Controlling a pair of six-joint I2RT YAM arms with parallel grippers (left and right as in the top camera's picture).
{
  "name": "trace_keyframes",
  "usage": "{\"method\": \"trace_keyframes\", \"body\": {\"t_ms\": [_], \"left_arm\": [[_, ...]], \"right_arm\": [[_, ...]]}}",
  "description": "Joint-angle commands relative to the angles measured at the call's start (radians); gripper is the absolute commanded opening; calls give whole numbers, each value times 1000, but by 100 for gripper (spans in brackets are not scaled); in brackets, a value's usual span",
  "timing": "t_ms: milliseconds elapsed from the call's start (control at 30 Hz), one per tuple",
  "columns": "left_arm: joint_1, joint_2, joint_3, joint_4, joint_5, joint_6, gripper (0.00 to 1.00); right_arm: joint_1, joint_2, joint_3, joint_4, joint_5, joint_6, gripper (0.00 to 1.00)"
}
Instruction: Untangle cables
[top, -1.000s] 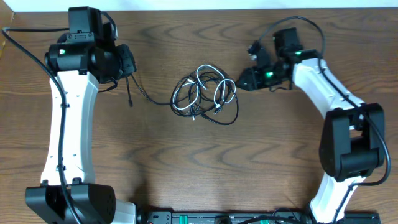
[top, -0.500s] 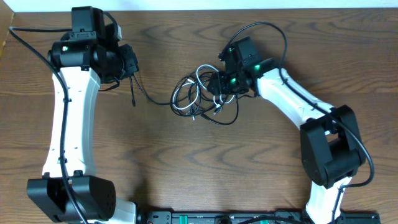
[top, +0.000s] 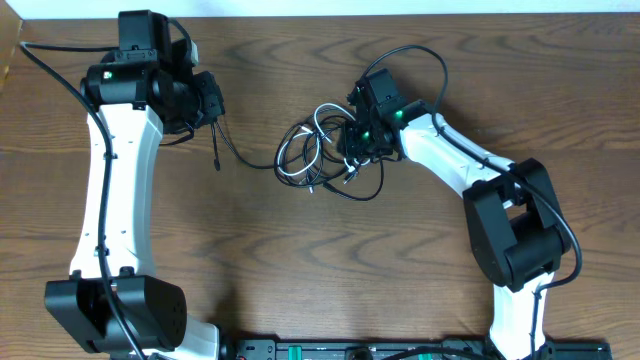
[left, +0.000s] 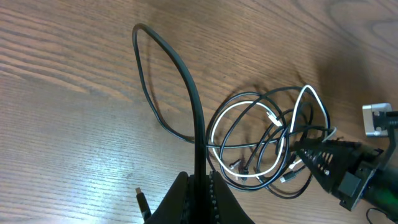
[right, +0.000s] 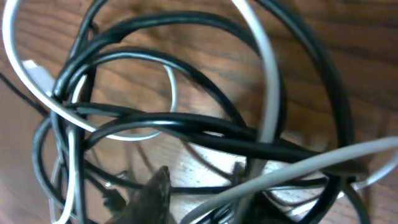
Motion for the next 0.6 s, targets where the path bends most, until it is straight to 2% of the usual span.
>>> {"method": "trace_keyframes", "body": {"t_ms": [0, 100, 300, 500, 567], "left_arm": [[-16, 13, -2, 5, 16, 5, 8], [-32, 13, -2, 12, 16, 5, 8], [-50, 14, -2, 29, 16, 5, 8], [-50, 35, -2, 34, 16, 0, 10], [-50, 49, -2, 34, 16, -14, 12]], "right_arm": [[-5, 14, 18, 19, -7, -38, 1], [-32, -24, 45, 23, -129, -122, 1], [-167, -161, 167, -89, -411, -236, 1], [-314, -278, 212, -86, -780, -259, 1], [-345, -298, 212, -88, -821, -259, 1]]}}
